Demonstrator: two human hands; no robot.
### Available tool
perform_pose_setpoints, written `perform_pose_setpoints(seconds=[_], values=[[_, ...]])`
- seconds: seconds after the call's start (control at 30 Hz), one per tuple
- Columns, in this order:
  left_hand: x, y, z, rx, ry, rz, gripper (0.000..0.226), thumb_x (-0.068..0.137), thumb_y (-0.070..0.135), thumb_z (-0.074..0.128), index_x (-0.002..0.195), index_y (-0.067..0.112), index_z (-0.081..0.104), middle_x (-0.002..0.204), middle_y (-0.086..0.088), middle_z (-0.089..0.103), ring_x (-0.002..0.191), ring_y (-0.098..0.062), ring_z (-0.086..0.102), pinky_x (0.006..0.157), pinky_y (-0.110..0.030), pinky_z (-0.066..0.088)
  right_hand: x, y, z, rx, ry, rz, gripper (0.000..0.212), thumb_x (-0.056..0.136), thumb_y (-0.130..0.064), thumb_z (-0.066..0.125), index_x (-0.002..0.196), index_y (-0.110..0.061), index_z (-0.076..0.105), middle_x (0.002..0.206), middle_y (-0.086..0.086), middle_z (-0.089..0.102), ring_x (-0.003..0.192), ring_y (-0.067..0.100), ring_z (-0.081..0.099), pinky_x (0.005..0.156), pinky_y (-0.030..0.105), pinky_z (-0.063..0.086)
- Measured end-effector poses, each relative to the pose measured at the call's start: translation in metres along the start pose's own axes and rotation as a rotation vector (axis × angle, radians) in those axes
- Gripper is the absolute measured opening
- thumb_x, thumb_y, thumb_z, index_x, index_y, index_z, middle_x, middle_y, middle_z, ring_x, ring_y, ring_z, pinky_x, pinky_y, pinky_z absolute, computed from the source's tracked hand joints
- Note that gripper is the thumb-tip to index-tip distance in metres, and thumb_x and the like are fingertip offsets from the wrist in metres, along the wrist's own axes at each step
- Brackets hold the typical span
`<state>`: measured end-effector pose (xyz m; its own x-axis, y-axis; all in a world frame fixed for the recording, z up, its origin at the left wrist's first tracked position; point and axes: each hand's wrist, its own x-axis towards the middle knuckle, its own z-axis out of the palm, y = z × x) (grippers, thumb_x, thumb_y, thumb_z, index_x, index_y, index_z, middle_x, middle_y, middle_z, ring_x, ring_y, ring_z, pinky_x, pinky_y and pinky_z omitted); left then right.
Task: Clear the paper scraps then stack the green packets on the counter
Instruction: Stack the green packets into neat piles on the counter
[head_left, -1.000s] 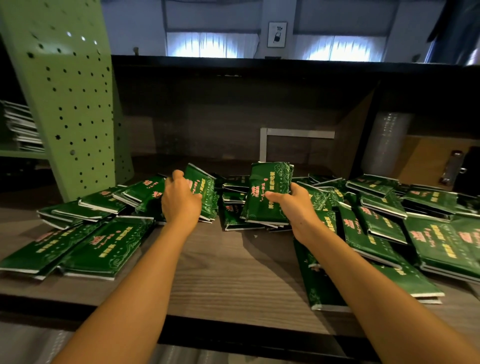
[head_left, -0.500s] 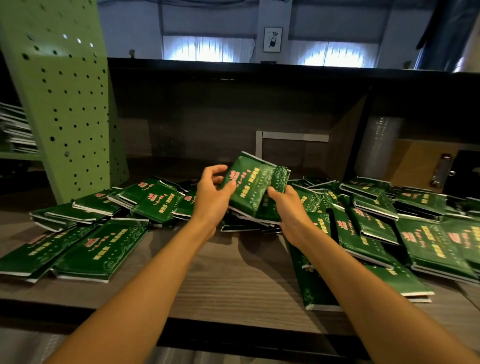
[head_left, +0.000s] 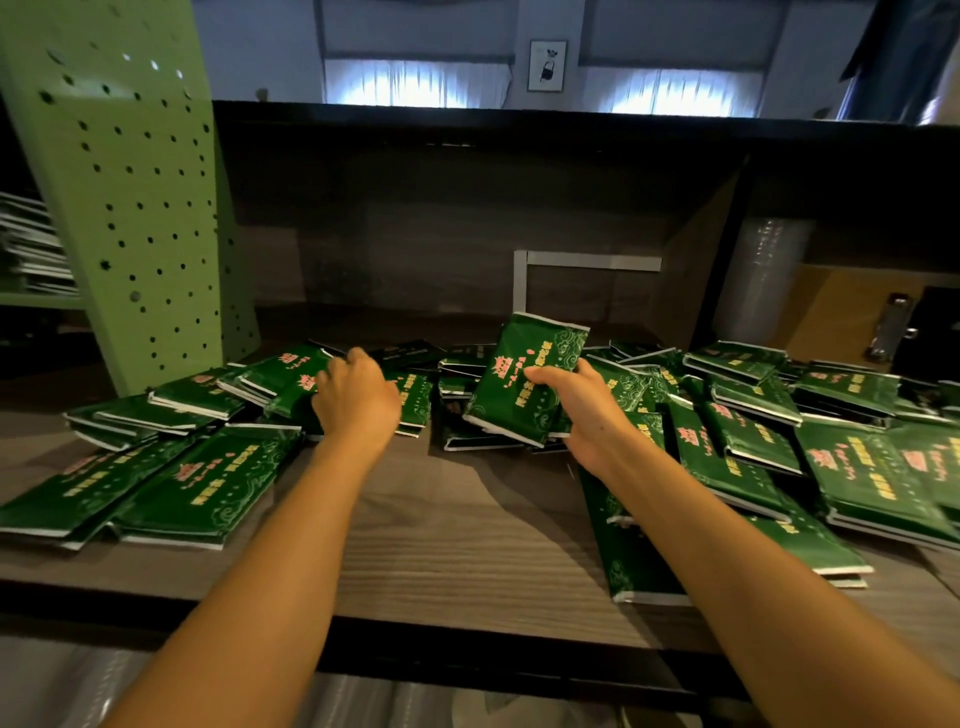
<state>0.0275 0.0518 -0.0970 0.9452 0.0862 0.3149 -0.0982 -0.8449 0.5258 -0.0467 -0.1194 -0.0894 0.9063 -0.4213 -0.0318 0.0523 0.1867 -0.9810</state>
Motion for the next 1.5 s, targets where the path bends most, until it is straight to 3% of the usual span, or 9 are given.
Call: perform_pose_setpoints(seconds=[0.1,0.23,0.4,0.53,0.67,0.93,1.2,1.4,1.5], values=[[0.001,-0.004,0.001,0.134,-0.128,-0.022,0.069,0.088,0.036,0.062,0.138,0.000,0.033,0.141,-0.022,0.037,0.131,-0.038,0.033,0.102,-0.043,0.034,0.000,0.002,0.001,-0.021,-0.025,-0.008,0.035,0.087,-0.005,0.060,0.121,-0.011,0.051,0.102,0.003,0.065,0.088,0.015,0.063,0.075,0.030,0.052],[0.002,-0.004,0.001,0.088,-0.206,-0.014,0.068,0.081,0.045,0.068,0.127,0.003,0.042,0.132,-0.017,0.050,0.124,-0.035,0.045,0.092,-0.039,0.041,0.002,0.005,0.001,-0.039,-0.038,-0.005,0.050,0.086,-0.008,0.063,0.132,-0.012,0.044,0.113,0.005,0.064,0.096,0.016,0.063,0.088,0.036,0.051],[0.004,-0.005,-0.006,0.049,-0.294,-0.057,0.054,0.075,0.049,0.071,0.103,0.010,0.048,0.122,-0.013,0.056,0.116,-0.032,0.051,0.095,-0.039,0.044,0.002,0.005,0.000,-0.066,-0.044,-0.008,0.034,0.087,-0.006,0.061,0.119,-0.012,0.050,0.104,0.004,0.065,0.085,0.013,0.063,0.071,0.028,0.051],[0.006,-0.002,-0.007,-0.033,-0.337,-0.108,0.063,0.075,0.038,0.075,0.121,0.003,0.049,0.127,-0.015,0.052,0.120,-0.034,0.048,0.099,-0.042,0.042,0.003,0.005,0.000,-0.074,-0.048,-0.014,0.032,0.087,-0.006,0.061,0.117,-0.012,0.051,0.101,0.002,0.065,0.086,0.013,0.063,0.072,0.029,0.051],[0.007,0.001,-0.002,-0.219,-0.227,-0.120,0.045,0.085,0.018,0.062,0.123,0.000,0.048,0.117,-0.018,0.056,0.102,-0.032,0.056,0.078,-0.037,0.047,0.006,0.007,0.003,-0.083,-0.018,-0.021,0.047,0.084,-0.010,0.065,0.128,-0.012,0.048,0.119,0.005,0.062,0.110,0.022,0.059,0.102,0.046,0.043],[0.001,0.008,-0.014,-0.648,0.128,-0.102,0.038,0.092,0.012,0.055,0.127,0.008,0.040,0.117,-0.011,0.049,0.095,-0.029,0.057,0.072,-0.034,0.046,0.008,0.009,0.002,-0.109,0.001,-0.016,0.046,0.087,-0.015,0.063,0.128,-0.009,0.044,0.125,0.004,0.056,0.119,0.021,0.049,0.099,0.035,0.034],[-0.016,0.032,-0.019,-1.208,-0.517,-0.077,0.015,0.088,-0.003,0.054,0.091,0.011,0.060,0.089,-0.007,0.065,0.075,-0.012,0.062,0.073,-0.028,0.052,0.006,0.007,0.003,-0.106,0.032,-0.079,0.034,0.091,-0.012,0.057,0.123,-0.009,0.047,0.118,0.007,0.061,0.105,0.021,0.059,0.086,0.034,0.046],[-0.026,0.039,0.002,-1.100,-0.439,-0.059,0.037,0.087,-0.002,0.059,0.121,0.004,0.046,0.102,-0.009,0.064,0.087,-0.018,0.063,0.077,-0.028,0.053,0.003,0.008,0.014,-0.096,-0.001,-0.102,0.061,0.099,-0.041,0.037,0.149,-0.015,0.014,0.152,0.004,0.029,0.138,0.024,0.032,0.113,0.047,0.027],[-0.032,0.041,0.007,-1.031,-0.451,-0.022,0.043,0.086,0.001,0.062,0.123,0.005,0.041,0.107,-0.010,0.057,0.088,-0.015,0.059,0.073,-0.025,0.052,0.003,0.009,0.014,-0.059,-0.032,-0.075,0.065,0.091,-0.044,0.053,0.143,-0.013,0.027,0.142,0.008,0.045,0.124,0.023,0.049,0.103,0.046,0.041]])
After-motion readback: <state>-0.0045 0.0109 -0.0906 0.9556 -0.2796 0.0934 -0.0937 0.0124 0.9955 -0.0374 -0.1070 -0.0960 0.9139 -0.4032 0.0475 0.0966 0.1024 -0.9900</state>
